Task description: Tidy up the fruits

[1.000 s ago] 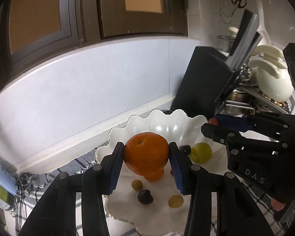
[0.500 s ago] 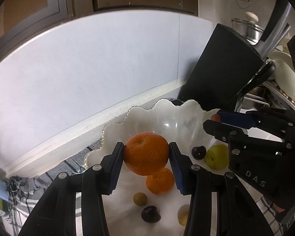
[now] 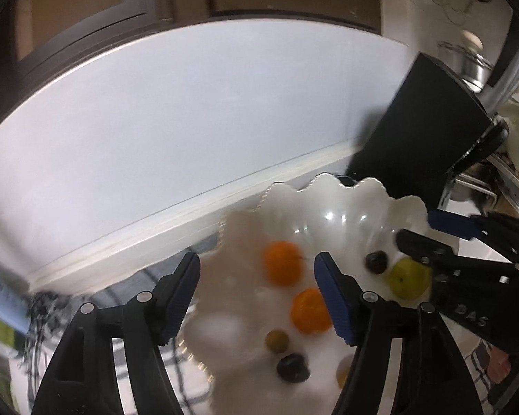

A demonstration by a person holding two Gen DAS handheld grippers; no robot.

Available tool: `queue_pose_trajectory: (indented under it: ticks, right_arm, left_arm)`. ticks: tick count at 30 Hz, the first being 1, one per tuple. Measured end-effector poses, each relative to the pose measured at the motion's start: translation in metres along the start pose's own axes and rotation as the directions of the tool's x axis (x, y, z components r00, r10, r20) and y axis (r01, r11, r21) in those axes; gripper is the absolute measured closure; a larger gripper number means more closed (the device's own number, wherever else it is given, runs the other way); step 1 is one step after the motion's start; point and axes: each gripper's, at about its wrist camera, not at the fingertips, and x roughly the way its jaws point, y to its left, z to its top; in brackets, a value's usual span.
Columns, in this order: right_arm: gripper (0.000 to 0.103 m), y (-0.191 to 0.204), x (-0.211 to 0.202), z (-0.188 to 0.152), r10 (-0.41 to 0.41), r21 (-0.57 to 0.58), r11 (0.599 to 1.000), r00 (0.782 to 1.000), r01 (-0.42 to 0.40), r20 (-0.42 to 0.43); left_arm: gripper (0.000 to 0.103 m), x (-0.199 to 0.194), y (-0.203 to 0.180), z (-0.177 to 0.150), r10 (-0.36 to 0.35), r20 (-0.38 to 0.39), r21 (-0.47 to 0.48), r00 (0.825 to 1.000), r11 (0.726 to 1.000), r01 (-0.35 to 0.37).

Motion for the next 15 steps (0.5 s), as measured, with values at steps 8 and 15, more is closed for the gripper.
queue_pose_trajectory:
  ticks: [8,15]
  right_arm:
    - [0.040,0.015,-0.057,-0.022,-0.067,0.015,0.998,0.993,0.066,0.094]
    - [0.026,0.033,-0.122,-0.044,-0.087,0.039,0.996,0.977,0.081,0.193]
  left_arm:
    - [0.020,-0.057,0.016,-0.026,0.076,0.076,-0.049,0.994,0.996,-0.072]
    - [0.007,-0.121,0.022,-0.045,0.104,0.183,-0.056,0.978,0.994,-0.095]
